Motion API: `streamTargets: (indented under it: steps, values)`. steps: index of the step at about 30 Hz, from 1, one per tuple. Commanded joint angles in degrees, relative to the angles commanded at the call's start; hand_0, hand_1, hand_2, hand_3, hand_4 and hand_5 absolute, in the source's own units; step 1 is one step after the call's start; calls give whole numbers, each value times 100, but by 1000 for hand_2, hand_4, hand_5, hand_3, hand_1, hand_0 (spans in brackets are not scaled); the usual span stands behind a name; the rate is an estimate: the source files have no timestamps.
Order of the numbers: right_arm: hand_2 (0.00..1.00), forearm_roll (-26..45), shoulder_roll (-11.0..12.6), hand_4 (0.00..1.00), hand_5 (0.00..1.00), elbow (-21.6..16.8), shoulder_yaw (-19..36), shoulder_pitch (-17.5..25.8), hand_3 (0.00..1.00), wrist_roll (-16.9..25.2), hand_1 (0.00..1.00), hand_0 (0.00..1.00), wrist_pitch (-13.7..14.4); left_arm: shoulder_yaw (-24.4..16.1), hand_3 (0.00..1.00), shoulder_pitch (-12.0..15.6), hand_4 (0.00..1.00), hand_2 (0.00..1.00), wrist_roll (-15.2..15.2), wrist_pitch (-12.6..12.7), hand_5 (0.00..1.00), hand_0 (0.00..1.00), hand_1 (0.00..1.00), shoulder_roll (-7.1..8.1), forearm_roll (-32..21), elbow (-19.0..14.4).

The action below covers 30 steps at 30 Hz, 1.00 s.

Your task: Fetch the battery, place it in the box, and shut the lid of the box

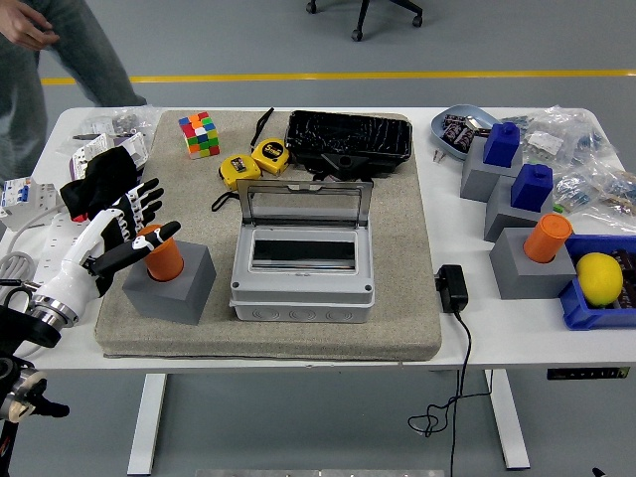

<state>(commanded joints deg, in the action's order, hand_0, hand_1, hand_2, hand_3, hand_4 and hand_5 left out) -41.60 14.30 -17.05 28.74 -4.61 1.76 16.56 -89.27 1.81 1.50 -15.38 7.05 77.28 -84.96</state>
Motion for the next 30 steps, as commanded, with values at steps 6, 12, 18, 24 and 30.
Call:
streamTargets:
  steps: [6,12,18,24,30]
  values:
    - [763,-5,12,998,998,10,20,4,769,7,794,814,-11,87,951,16,998,998,18,44,116,998,998,-14,9,-51]
    - [763,-3,10,998,998,21,25,22,767,9,793,815,-15,135,863,20,998,944,37,85,95,985,991,-61,36,-39]
    - [761,-22,19,998,998,19,62,3,766,14,793,816,-20,202,829,-7,998,909,101,265,54,960,966,-74,93,4]
    - [762,-13,28,998,998,36,83,0,767,27,791,819,-14,244,778,-7,998,871,159,448,28,945,950,-127,185,97]
    - [763,-54,9,998,998,42,134,-2,767,31,793,819,0,204,759,16,998,861,179,547,36,938,958,-111,146,124]
